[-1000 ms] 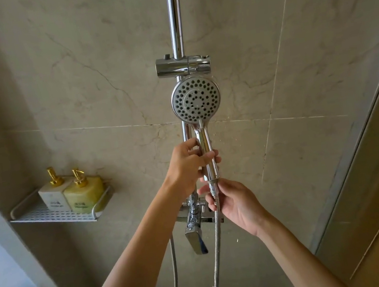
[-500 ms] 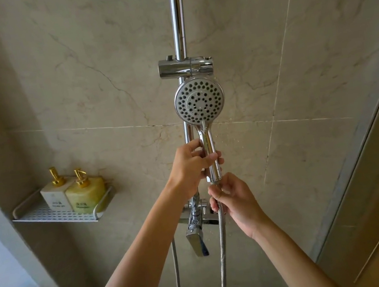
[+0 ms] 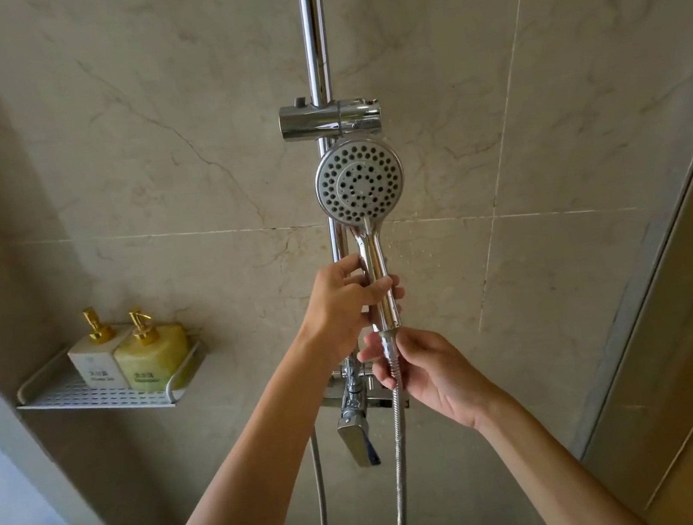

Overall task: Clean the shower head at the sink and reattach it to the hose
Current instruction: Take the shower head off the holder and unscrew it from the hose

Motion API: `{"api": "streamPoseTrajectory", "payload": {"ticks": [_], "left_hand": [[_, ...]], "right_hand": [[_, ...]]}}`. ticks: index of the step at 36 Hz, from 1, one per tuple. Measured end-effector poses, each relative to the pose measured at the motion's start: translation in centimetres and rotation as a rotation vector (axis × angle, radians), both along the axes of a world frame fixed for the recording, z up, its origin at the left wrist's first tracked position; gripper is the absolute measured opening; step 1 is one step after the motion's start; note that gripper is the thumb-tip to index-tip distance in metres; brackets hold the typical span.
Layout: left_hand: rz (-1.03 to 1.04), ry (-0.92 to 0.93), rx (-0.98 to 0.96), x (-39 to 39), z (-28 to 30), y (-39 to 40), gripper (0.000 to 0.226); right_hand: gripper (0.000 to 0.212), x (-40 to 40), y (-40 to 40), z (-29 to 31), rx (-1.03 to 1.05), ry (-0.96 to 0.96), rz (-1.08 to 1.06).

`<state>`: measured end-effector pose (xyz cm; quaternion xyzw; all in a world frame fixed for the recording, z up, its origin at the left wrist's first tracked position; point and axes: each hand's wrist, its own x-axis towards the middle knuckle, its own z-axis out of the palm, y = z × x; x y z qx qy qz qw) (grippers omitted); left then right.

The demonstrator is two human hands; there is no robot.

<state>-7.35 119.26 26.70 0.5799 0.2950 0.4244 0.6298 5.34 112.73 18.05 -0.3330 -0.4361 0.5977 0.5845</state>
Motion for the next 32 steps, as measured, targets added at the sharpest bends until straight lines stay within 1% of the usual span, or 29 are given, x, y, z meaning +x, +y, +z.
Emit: {"api": "streamPoseTrajectory", "payload": {"ticks": [2, 6, 10, 17, 20, 23, 28, 32], "left_hand": [[-0.001, -0.002, -0.005, 0.1, -0.1, 0.1, 0.013], [0.01, -0.009, -0.009, 0.2, 0.0, 0.2, 0.014], [0.012, -0.007, 0.008, 0.2, -0.1, 0.1, 0.014], [0.036, -0.001, 0.042, 0.1, -0.1, 0.3, 0.013], [0.049, 0.004, 0.052, -0.3, 0.1, 0.3, 0.015], [0.061, 0.01, 0.048, -0.6, 0.0, 0.3, 0.018], [0.073, 0.01, 0.018, -0.9, -0.1, 0.1, 0.018], [0.08, 0.012, 0.002, -1.1, -0.3, 0.1, 0.019]], "right_hand": [[0.032, 0.2, 0.0, 0.0, 0.003, -0.054, -0.016], [0.033, 0.5, 0.3, -0.2, 0.027, -0.18, -0.091], [0.02, 0.4, 0.5, -0.6, 0.072, -0.225, -0.18], [0.025, 0.0, 0.6, -1.4, 0.078, -0.272, -0.288], [0.025, 0.2, 0.5, -1.4, 0.071, -0.353, -0.324], [0.027, 0.5, 0.3, -1.1, 0.083, -0.412, -0.336], [0.021, 1.2, 0.0, -0.5, 0.108, -0.453, -0.349], [0.022, 1.8, 0.1, -0.2, 0.117, -0.506, -0.36]]}}
